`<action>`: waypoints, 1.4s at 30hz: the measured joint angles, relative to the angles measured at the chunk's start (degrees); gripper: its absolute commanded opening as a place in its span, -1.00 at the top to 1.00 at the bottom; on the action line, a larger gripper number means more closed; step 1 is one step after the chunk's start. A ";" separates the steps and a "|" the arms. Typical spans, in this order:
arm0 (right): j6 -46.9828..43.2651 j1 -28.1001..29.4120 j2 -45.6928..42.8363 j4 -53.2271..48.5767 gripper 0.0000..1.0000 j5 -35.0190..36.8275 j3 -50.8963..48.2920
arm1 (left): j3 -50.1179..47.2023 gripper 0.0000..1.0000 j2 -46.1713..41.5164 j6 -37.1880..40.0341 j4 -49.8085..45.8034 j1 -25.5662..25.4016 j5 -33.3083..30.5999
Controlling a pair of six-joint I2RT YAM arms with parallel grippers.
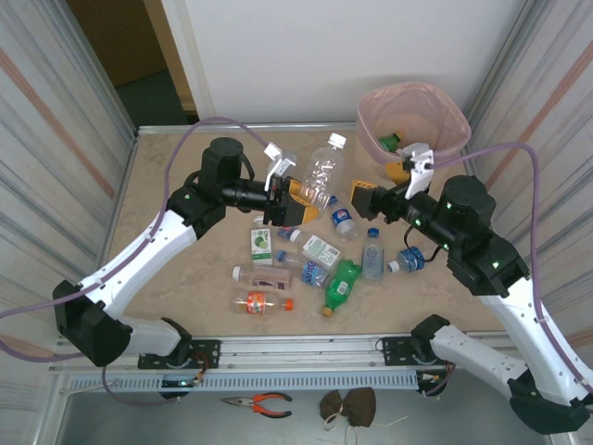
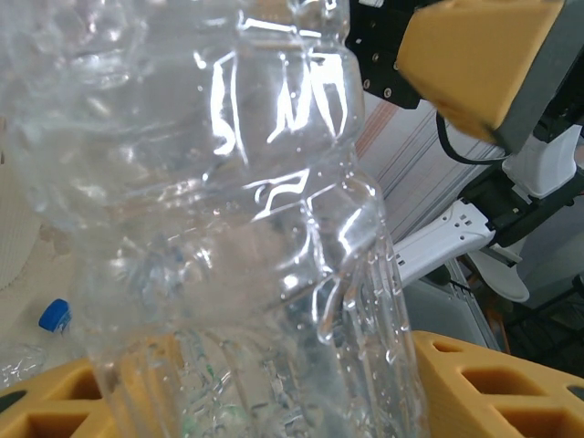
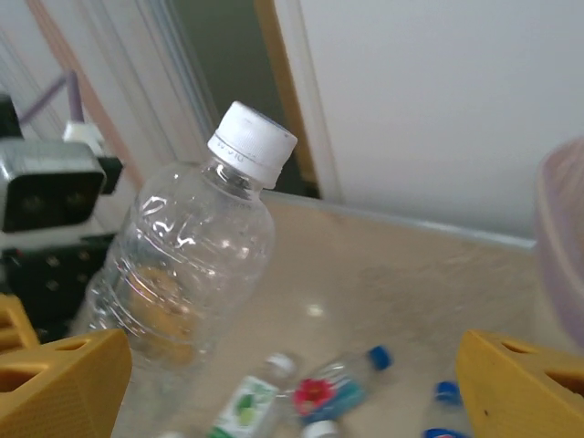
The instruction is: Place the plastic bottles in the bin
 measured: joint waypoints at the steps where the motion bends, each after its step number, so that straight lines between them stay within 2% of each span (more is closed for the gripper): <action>1: 4.02 -0.92 0.50 0.04 -0.82 -2.10 0.20 | 0.00 0.22 0.00 -0.02 0.48 0.00 0.20; 4: 12.76 -2.69 2.43 0.61 -0.82 -7.63 0.48 | 0.00 0.22 0.04 -0.28 2.03 0.00 1.05; 9: 21.62 -3.50 6.97 3.87 -0.77 -14.86 0.55 | 0.04 0.21 0.74 -0.68 3.52 -0.02 2.29; 16: 26.12 -3.52 11.13 8.79 -0.65 -19.34 0.76 | 0.96 0.20 2.84 -0.68 3.45 -0.74 2.93; 22: 26.62 -3.56 14.51 10.82 -0.45 -21.57 2.38 | 1.81 0.18 3.48 -0.94 3.39 -0.92 2.91; 25: 26.51 -3.58 14.82 10.97 -0.33 -21.75 2.71 | 1.84 0.11 3.61 -1.03 3.32 -0.94 2.67; 30: 26.05 -4.59 14.80 10.75 -0.20 -22.36 2.86 | 2.25 -0.28 3.61 -0.61 2.40 -1.31 0.63; 32: 25.81 -5.33 14.73 10.51 -0.17 -22.62 2.95 | 2.25 -0.37 3.54 -0.59 2.19 -1.29 -0.50; 42: 17.88 -18.32 15.85 4.15 -0.12 -17.16 10.49 | 0.00 -0.43 -1.53 -0.50 0.76 1.86 -5.33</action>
